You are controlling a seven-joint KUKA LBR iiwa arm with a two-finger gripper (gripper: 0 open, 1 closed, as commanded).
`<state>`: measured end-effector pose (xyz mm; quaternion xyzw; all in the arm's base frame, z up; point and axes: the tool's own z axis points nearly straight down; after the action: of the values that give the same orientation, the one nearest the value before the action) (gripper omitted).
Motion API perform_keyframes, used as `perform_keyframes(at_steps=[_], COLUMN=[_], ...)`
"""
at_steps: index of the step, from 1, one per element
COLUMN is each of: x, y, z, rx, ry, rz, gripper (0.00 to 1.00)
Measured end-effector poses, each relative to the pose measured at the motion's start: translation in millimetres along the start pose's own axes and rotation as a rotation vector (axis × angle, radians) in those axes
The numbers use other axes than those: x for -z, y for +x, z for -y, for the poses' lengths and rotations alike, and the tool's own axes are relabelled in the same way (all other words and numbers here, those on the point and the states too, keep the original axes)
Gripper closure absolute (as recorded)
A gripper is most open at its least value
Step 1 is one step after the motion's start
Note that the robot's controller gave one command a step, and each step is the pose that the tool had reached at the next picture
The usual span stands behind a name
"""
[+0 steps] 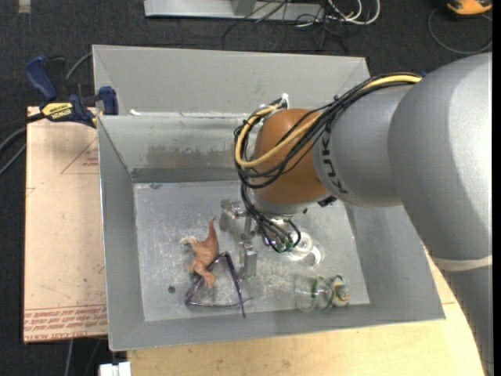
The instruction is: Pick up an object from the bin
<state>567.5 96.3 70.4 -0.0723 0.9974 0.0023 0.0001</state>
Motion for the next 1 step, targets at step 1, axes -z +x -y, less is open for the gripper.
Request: perform_keyframes(at_steps=[1], x=[-0.6], y=[44.5], z=[-36.4], rx=[0.262], ry=[0.001], rz=[0.003], gripper=[0.0])
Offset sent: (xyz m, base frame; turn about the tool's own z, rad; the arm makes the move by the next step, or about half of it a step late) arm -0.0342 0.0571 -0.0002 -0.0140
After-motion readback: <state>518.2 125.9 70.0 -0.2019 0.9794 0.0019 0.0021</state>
